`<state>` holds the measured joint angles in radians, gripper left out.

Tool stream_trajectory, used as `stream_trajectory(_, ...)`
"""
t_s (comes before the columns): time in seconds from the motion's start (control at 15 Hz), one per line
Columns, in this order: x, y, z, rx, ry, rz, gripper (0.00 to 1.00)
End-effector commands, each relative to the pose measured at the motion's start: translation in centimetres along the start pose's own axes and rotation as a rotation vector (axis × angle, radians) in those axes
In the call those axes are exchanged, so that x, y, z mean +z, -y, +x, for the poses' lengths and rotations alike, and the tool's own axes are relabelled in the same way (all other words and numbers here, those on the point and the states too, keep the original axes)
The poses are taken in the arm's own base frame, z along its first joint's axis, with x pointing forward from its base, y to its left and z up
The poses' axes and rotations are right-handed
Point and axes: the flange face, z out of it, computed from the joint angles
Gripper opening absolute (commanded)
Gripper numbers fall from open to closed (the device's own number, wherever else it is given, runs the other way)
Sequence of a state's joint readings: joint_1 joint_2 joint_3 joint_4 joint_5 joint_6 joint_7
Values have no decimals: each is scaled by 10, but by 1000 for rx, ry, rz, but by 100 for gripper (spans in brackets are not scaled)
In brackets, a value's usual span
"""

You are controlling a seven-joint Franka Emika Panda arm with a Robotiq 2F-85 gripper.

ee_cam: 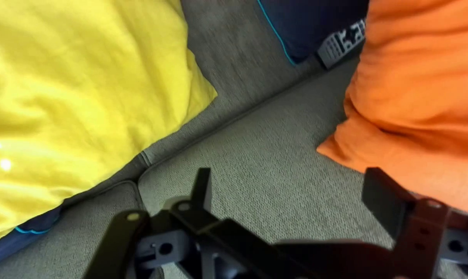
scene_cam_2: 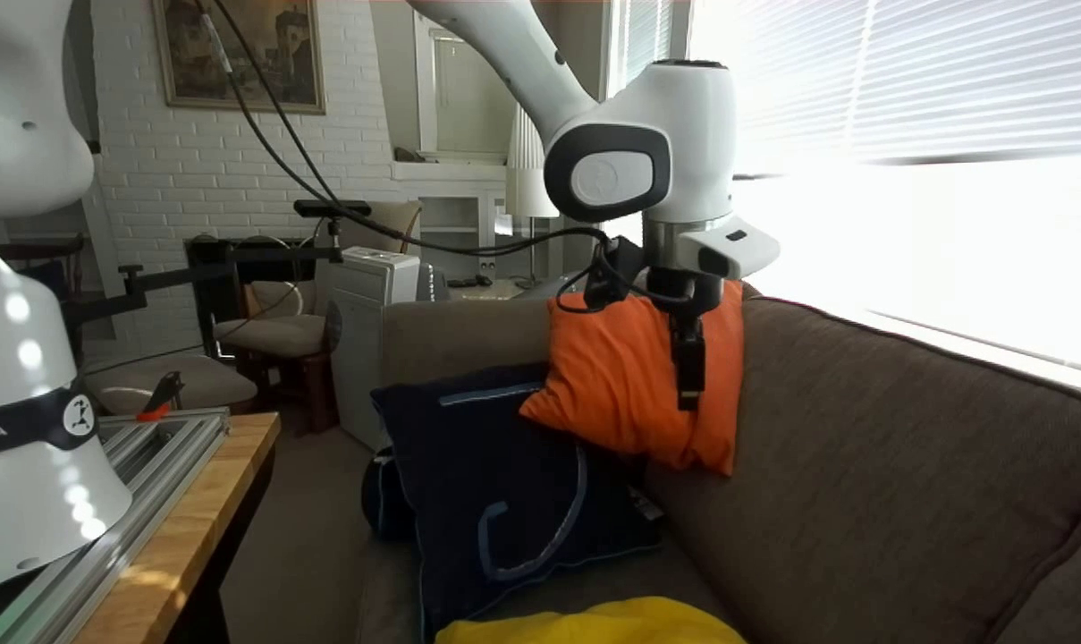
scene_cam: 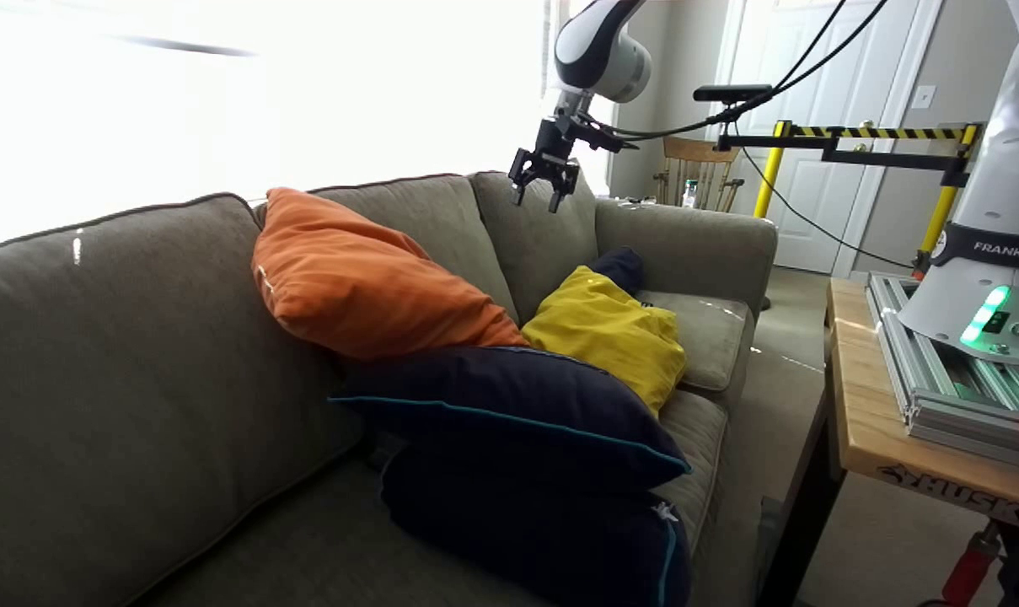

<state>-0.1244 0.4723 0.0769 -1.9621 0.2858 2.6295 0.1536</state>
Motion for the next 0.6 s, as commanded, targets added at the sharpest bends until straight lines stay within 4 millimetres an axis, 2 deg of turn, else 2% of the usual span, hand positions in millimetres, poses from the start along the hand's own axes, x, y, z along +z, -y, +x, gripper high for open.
stream_trajectory(0.0,-15,-17,-31,-178,81,-39,100)
stream_trajectory(0.53,-23,-24,-61,-533,164,-140,100)
